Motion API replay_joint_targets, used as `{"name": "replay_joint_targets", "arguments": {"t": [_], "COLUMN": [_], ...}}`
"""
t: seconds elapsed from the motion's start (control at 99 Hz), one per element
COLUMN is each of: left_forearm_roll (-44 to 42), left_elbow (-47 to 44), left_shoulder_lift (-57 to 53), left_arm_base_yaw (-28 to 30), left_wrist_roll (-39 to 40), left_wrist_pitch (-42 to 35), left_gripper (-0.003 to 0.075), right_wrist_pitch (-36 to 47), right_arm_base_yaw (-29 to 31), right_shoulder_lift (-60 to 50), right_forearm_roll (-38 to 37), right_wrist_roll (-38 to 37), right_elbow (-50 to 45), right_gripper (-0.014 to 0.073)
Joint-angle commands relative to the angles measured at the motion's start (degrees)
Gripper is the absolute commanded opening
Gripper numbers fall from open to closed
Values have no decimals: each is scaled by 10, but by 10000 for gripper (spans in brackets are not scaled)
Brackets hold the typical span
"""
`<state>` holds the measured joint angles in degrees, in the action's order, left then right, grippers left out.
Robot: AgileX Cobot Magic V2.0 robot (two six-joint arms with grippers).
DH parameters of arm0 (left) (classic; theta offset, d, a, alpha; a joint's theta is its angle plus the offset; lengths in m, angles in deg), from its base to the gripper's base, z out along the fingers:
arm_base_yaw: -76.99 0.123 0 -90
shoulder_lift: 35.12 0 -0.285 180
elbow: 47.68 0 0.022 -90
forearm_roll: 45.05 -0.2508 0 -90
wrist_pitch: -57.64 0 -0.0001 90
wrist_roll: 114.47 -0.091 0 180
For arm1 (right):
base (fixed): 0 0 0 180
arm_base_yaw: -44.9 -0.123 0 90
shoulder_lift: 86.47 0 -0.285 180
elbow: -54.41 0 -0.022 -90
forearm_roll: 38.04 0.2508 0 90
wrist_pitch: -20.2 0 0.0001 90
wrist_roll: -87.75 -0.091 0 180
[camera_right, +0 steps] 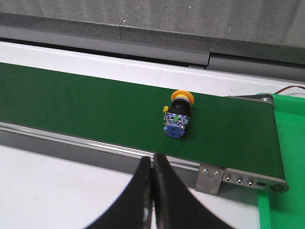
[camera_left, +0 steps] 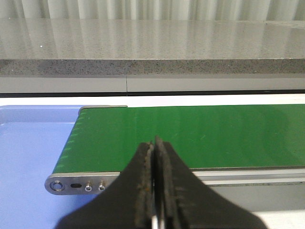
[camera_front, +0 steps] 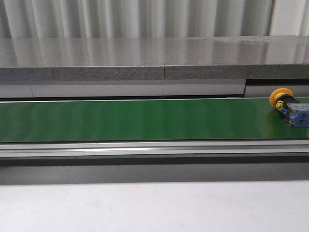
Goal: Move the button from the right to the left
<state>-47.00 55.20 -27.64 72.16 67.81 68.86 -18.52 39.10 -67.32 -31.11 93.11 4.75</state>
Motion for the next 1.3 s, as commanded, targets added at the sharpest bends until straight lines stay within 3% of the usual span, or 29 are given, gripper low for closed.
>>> {"name": "replay_joint_targets", "arguments": {"t": [0.0, 0.333, 1.01, 1.081, 1.121, 1.293], "left_forearm_roll": [-2, 2, -9, -7, -5, -1], "left_elbow": [-14, -1, 221, 235, 241, 254], "left_shoulder_lift": [-19, -17, 189, 215, 229, 260], "left_arm_base_yaw": [-1, -1, -1, -1, -1, -1], "left_wrist_roll": [5, 5, 5, 5, 5, 5], "left_wrist_pitch": [-48, -86, 124, 138, 139, 130], "left_gripper": [-20, -20, -13, 45, 117, 527], "right_wrist_pitch": [48, 48, 48, 48, 48, 48], "right_arm_base_yaw": [-1, -1, -1, -1, -1, -1], "right_shoulder_lift": [-3, -3, -3, -3, -3, -3], "right_forearm_roll": [4, 4, 4, 4, 4, 4], "right_wrist_roll": [2, 2, 2, 2, 2, 2], "right_elbow": [13, 13, 13, 13, 13, 13], "right_gripper": [-66, -66, -66, -66, -66, -66]}}
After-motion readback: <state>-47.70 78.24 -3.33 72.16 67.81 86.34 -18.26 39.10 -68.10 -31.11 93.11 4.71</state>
